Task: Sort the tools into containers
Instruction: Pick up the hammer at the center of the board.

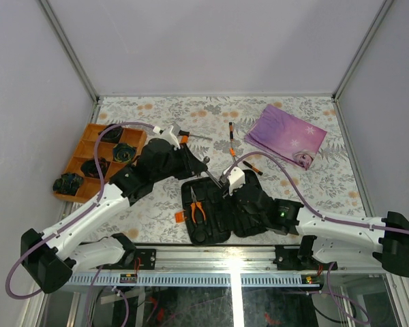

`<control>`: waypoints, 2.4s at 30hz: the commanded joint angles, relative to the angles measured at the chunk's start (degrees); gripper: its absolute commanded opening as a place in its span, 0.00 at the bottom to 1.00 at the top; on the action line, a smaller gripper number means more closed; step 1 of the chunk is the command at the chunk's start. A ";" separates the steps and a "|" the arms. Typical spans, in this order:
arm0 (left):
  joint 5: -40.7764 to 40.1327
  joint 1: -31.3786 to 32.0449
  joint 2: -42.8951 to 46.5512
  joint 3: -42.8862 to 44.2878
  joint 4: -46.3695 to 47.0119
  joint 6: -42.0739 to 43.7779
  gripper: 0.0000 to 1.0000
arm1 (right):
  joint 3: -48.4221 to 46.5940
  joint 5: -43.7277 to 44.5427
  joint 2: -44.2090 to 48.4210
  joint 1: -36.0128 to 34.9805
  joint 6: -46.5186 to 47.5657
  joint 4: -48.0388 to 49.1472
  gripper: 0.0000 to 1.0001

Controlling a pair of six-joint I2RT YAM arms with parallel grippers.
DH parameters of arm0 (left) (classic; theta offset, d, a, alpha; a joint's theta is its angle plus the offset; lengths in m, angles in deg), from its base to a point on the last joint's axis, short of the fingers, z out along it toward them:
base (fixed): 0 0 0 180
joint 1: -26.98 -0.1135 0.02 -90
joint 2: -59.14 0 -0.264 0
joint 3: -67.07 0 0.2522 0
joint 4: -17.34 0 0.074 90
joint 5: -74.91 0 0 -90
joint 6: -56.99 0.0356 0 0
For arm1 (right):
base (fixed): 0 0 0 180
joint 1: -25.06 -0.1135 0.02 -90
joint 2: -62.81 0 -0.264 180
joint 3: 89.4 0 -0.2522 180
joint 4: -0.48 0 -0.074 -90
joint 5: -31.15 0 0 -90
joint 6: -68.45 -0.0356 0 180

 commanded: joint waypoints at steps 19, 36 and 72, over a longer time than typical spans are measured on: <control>3.88 0.33 10.07 -1.60 7.81 4.94 0.64 | -2.44 8.17 10.37 -0.02 -7.56 -3.03 0.00; 0.48 0.28 16.71 -1.93 7.52 13.00 0.66 | 0.80 -27.19 17.49 16.71 -16.99 4.42 0.00; 12.23 0.29 21.54 -6.73 22.07 18.95 0.64 | 0.05 -60.09 14.34 17.29 -33.07 31.78 0.00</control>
